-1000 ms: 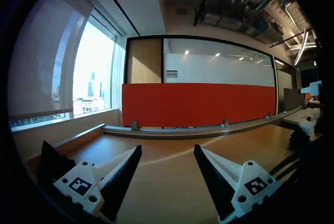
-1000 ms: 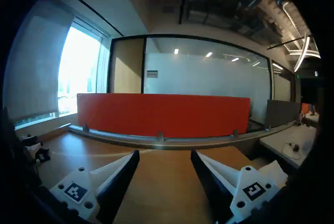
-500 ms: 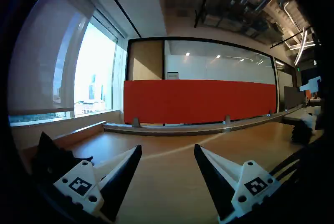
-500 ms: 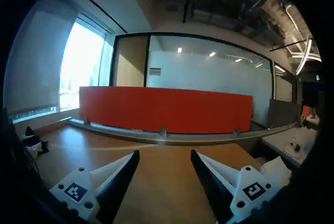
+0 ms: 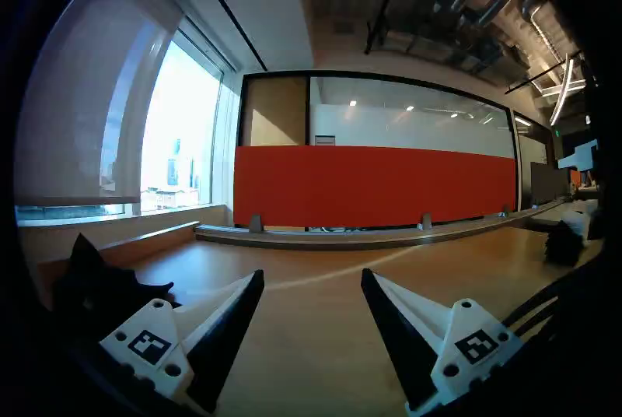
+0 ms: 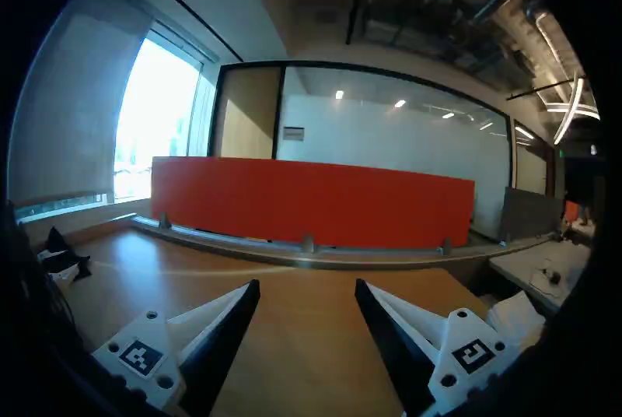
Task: Fold towel
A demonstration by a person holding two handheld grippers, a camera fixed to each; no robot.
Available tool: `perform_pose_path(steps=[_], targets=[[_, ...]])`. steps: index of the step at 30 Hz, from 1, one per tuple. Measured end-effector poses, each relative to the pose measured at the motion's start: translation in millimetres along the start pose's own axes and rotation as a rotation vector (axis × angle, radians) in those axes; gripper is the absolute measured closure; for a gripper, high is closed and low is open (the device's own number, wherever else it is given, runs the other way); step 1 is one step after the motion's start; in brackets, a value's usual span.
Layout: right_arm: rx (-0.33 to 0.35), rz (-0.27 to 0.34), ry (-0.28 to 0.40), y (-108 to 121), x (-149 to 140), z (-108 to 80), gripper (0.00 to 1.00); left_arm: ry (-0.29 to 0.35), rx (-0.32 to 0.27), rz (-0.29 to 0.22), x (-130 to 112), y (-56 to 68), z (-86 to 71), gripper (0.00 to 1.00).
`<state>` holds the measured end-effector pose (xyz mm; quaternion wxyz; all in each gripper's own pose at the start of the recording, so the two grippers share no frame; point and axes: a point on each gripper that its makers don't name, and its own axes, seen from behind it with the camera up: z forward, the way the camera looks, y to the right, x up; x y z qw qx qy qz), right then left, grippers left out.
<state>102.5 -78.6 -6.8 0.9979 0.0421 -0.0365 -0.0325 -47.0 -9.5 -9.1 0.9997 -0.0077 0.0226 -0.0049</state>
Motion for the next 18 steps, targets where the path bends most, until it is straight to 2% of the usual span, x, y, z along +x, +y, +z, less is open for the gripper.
perform_pose_path(steps=[18], targets=[[-0.003,0.002,0.013,10.0,3.5,0.3,0.05,-0.052,-0.011,0.023,-16.1,6.9,4.8,0.07]])
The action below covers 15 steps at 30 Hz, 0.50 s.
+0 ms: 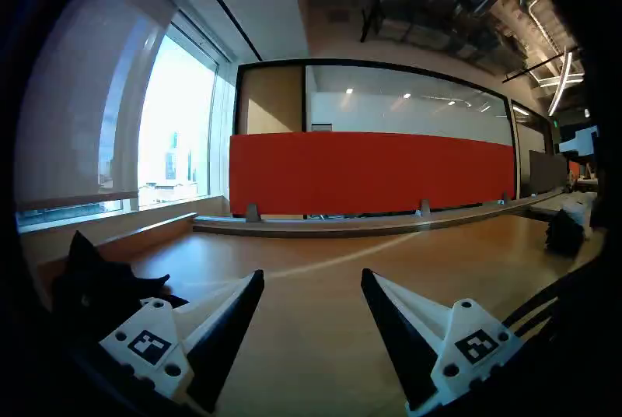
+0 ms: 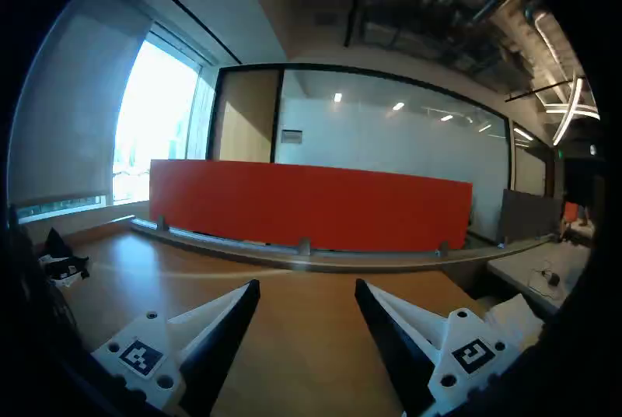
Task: Fold towel
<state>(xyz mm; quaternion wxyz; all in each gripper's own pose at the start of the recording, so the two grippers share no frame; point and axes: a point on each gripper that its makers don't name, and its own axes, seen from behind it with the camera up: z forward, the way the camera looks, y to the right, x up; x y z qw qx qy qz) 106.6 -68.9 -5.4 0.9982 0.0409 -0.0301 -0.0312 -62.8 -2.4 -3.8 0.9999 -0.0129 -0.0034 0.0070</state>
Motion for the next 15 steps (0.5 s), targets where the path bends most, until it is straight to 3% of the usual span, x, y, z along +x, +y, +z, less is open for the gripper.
perform_pose_path(steps=[9,15], targets=[[-0.007,0.007,0.036,11.5,1.5,8.9,0.05,-0.001,0.000,0.000,0.3,-0.1,0.1,0.07],[-0.027,0.007,0.045,24.2,-15.9,11.3,0.05,-0.001,0.000,0.001,-0.2,0.4,0.3,0.07]])
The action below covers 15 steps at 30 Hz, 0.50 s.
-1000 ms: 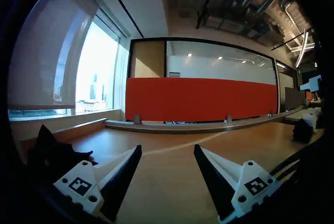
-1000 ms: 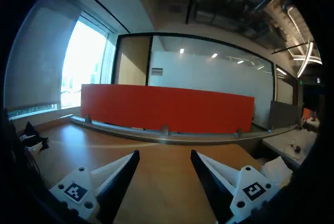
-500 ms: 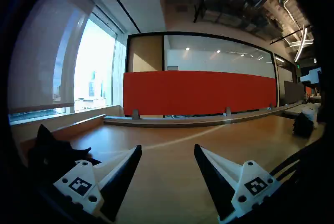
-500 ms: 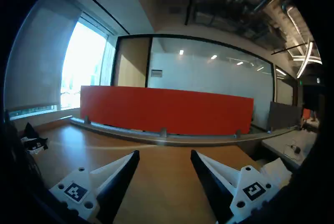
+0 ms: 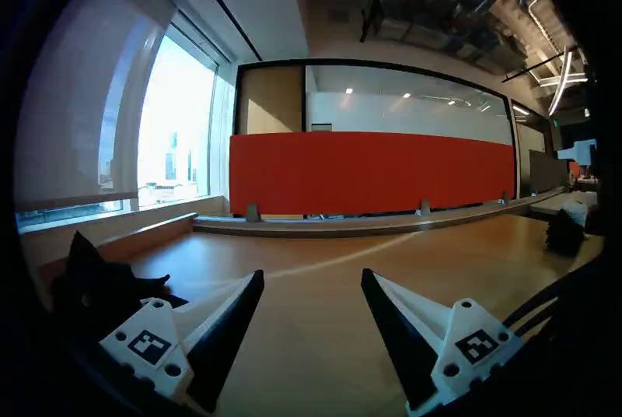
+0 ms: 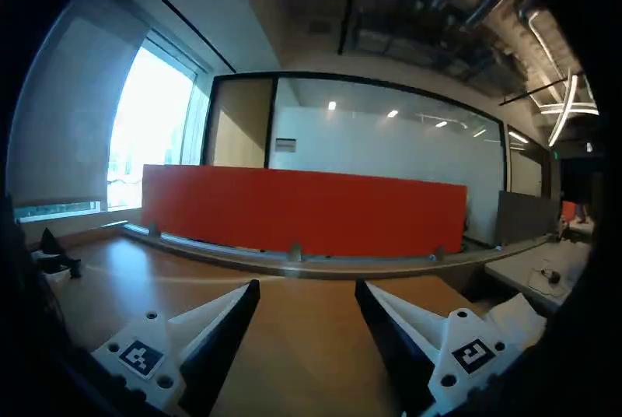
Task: Fold towel
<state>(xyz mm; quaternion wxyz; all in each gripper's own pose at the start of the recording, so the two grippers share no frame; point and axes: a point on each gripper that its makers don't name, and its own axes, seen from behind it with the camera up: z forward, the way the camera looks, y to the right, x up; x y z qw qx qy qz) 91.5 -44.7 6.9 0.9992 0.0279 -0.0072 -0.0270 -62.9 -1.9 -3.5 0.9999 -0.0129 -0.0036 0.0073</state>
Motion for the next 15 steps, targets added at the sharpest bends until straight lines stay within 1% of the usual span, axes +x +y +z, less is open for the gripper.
perform_pose_path(steps=[6,11,15], targets=[[-0.026,0.038,-0.017,17.2,-32.2,-3.4,0.05,0.000,0.000,0.000,-0.1,-0.1,-0.6,0.07],[-0.037,0.071,-0.023,24.7,-56.3,-4.8,0.05,0.000,0.000,0.001,-0.1,0.2,-0.4,0.07],[-0.038,0.078,-0.020,27.8,-70.9,-2.3,0.04,0.000,0.000,0.001,0.1,0.3,-0.2,0.07]])
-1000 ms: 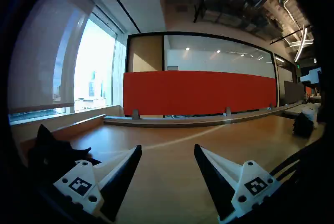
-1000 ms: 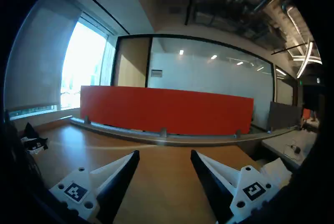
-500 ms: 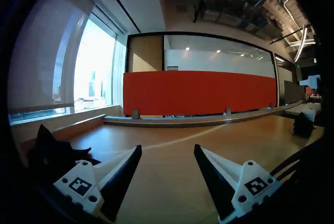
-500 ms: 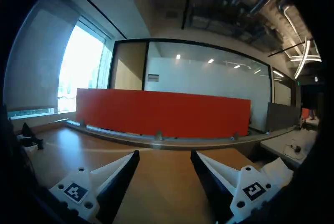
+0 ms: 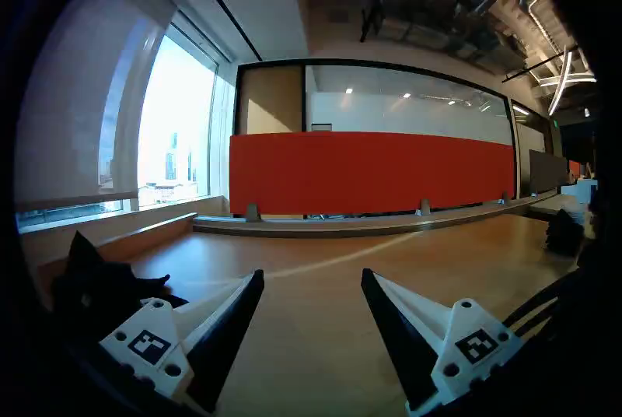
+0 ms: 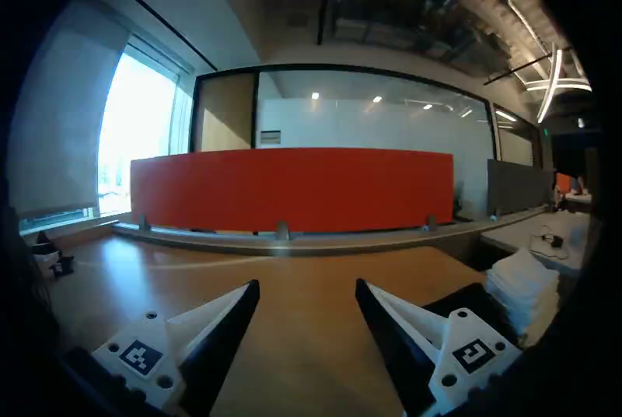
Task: Fold towel
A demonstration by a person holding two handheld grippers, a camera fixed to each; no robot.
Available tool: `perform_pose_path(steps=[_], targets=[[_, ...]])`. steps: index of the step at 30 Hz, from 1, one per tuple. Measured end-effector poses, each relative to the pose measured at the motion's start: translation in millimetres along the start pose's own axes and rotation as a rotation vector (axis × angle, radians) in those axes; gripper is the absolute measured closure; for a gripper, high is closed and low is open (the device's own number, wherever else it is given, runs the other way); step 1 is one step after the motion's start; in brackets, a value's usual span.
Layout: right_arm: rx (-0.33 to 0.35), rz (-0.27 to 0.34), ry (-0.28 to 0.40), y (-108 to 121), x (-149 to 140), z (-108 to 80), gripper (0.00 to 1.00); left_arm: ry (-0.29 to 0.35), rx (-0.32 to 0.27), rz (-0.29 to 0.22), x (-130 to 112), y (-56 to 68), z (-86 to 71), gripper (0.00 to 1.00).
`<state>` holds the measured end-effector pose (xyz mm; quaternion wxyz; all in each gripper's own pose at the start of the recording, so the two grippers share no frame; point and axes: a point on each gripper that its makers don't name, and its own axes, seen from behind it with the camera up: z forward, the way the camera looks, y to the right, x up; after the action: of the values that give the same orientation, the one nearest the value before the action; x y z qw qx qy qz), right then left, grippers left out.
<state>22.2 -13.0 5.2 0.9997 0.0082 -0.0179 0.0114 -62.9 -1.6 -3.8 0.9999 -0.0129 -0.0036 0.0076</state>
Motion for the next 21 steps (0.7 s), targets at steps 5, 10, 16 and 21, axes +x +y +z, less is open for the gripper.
perform_pose_path(steps=[5,10,16,21], targets=[[0.001,0.011,-0.006,4.7,-18.0,2.5,0.04,0.000,0.000,0.000,-0.1,0.0,-0.1,0.07],[0.002,0.029,-0.011,9.2,-33.7,2.5,0.04,0.000,0.000,0.000,-0.6,-0.2,0.1,0.08],[-0.001,0.031,-0.017,11.0,-47.7,3.4,0.04,0.000,0.000,0.000,-0.6,0.4,0.0,0.07],[-0.001,0.021,-0.009,9.2,-49.2,1.7,0.03,0.000,0.000,0.000,-0.6,0.8,-0.1,0.07]])
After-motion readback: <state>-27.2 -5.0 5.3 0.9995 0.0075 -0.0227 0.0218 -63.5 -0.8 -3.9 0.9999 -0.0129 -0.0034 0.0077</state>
